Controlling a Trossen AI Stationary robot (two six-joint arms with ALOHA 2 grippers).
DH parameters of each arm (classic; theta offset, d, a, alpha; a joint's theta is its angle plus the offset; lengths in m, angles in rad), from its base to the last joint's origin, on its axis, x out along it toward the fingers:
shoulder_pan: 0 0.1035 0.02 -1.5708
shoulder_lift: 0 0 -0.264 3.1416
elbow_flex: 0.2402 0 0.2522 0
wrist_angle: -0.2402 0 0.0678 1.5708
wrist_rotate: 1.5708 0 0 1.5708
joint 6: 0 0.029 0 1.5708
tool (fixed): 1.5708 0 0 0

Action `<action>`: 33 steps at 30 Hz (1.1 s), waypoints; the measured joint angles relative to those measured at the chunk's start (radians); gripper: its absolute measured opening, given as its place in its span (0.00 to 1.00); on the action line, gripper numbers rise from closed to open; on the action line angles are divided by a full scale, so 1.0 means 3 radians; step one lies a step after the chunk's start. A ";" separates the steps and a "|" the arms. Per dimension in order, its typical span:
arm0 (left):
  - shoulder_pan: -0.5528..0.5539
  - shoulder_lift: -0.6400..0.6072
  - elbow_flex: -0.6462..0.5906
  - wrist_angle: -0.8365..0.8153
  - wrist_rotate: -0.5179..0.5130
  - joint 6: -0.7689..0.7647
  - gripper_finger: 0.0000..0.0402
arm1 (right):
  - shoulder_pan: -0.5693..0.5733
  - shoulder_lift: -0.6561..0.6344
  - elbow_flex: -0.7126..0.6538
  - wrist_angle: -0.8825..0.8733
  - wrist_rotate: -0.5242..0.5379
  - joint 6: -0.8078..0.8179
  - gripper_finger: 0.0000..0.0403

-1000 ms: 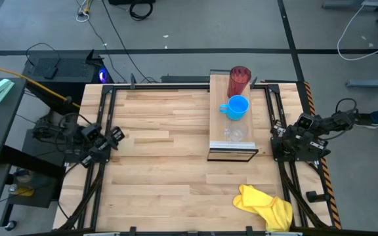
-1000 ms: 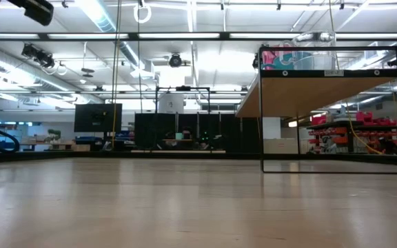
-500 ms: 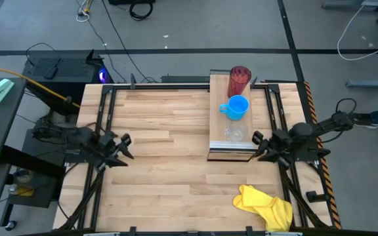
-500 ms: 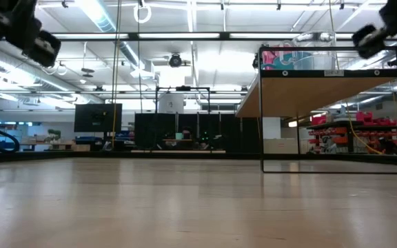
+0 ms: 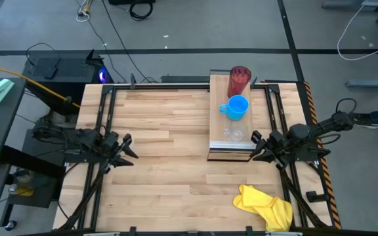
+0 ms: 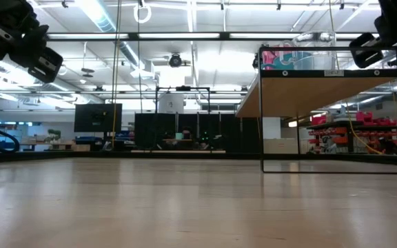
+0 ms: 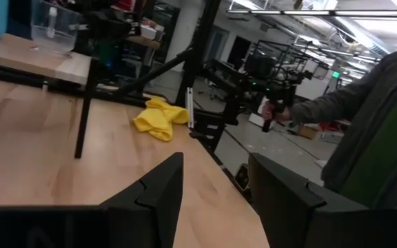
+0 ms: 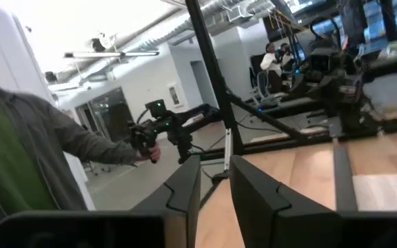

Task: Stack small to large cups/mugs on shelf
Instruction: Return to home position

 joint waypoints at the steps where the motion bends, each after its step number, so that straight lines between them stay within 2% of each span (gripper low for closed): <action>1: 0.0000 0.0000 0.0000 -0.0001 -0.0021 0.0000 0.43 | 0.0000 0.0000 0.0000 0.0010 0.0001 0.0089 0.21; 4: 0.0000 0.0000 0.0000 -0.0003 -0.0057 -0.0007 0.43 | 0.0014 0.0000 0.0000 0.0202 0.0000 0.0283 0.21; 10: 0.0000 0.0000 0.0000 -0.0006 -0.0057 -0.0036 0.43 | 0.0268 -0.0001 0.0003 0.0644 -0.0012 0.0118 0.21; 20: 0.0000 0.0000 -0.0001 -0.0013 -0.0059 -0.0034 0.43 | 0.0820 -0.0001 0.0003 0.0619 0.0028 0.0002 0.21; 26: 0.0000 0.0000 -0.0001 -0.0011 -0.0059 -0.0036 0.43 | 0.1189 -0.0001 0.0003 0.0403 0.0026 0.0079 0.21; 33: 0.0000 0.0000 -0.0001 -0.0004 -0.0059 -0.0037 0.43 | 0.1508 0.0000 0.0003 0.0247 0.0104 -0.0115 0.21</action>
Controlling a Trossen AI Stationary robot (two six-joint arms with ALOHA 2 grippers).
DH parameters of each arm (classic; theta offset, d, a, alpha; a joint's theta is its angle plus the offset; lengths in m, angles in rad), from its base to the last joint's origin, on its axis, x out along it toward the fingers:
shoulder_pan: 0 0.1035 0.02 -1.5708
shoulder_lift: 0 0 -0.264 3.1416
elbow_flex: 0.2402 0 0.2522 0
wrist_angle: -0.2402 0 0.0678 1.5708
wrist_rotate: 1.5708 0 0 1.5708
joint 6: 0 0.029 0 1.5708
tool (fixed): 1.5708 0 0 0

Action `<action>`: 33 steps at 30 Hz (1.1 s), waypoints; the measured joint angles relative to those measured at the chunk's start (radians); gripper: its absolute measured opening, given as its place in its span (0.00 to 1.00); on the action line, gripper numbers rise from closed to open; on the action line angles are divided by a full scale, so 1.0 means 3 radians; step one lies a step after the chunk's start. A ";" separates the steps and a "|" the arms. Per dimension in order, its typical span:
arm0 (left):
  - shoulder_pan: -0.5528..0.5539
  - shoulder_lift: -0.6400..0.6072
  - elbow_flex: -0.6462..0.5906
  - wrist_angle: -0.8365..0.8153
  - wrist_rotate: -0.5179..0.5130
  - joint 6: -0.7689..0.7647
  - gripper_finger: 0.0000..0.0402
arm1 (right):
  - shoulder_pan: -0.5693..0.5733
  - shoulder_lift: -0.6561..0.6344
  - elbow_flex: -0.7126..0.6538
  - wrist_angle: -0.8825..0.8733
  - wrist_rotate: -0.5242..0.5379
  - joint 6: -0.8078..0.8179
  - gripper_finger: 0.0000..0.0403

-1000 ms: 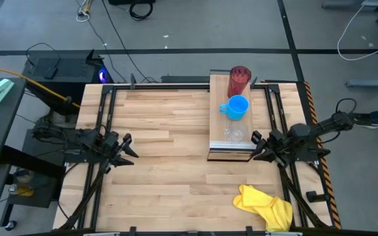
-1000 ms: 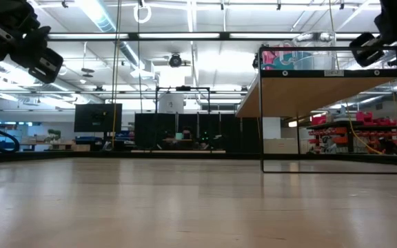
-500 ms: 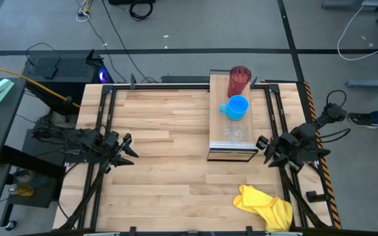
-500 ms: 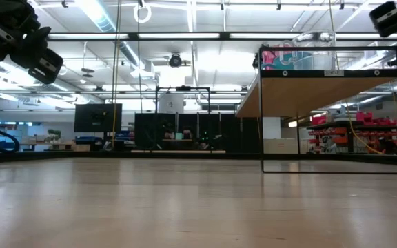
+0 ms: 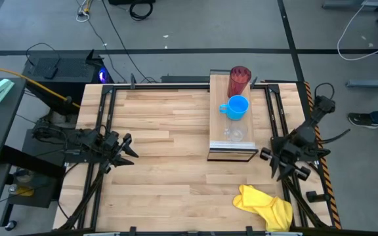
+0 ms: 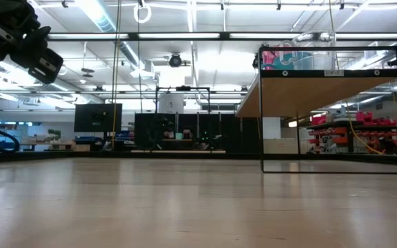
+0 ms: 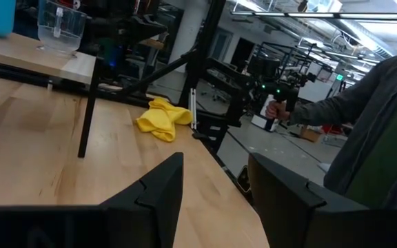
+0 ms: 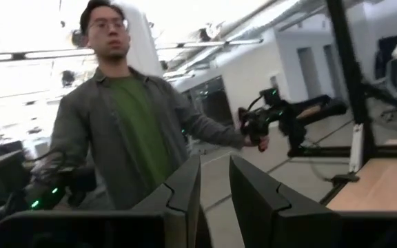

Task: Stack small to large cups/mugs on shelf
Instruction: Return to home position

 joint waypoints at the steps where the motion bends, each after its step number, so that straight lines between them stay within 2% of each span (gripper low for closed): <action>1: 0.0000 0.0000 -0.0001 0.0006 0.0001 0.0000 0.43 | 0.0044 -0.0001 0.0000 -0.0038 -0.0001 0.0000 0.21; 4: 0.0000 0.0000 -0.0001 0.0016 0.0001 0.0000 0.43 | 0.0179 0.0000 0.0000 -0.0195 0.0002 -0.0080 0.21; 11: 0.0000 0.0000 -0.0001 0.0014 0.0000 0.0096 0.43 | 0.0300 -0.0001 0.0000 -0.0488 0.0011 -0.0809 0.21; 25: -0.0001 0.0000 -0.0001 -0.0015 0.0000 0.1041 0.43 | 0.0299 0.0006 -0.0001 -0.1077 0.0012 -0.0816 0.21; 33: -0.0001 -0.0001 -0.0001 -0.0014 0.0000 0.1034 0.43 | 0.0299 0.0069 -0.0001 -0.1071 0.0011 -0.0818 0.21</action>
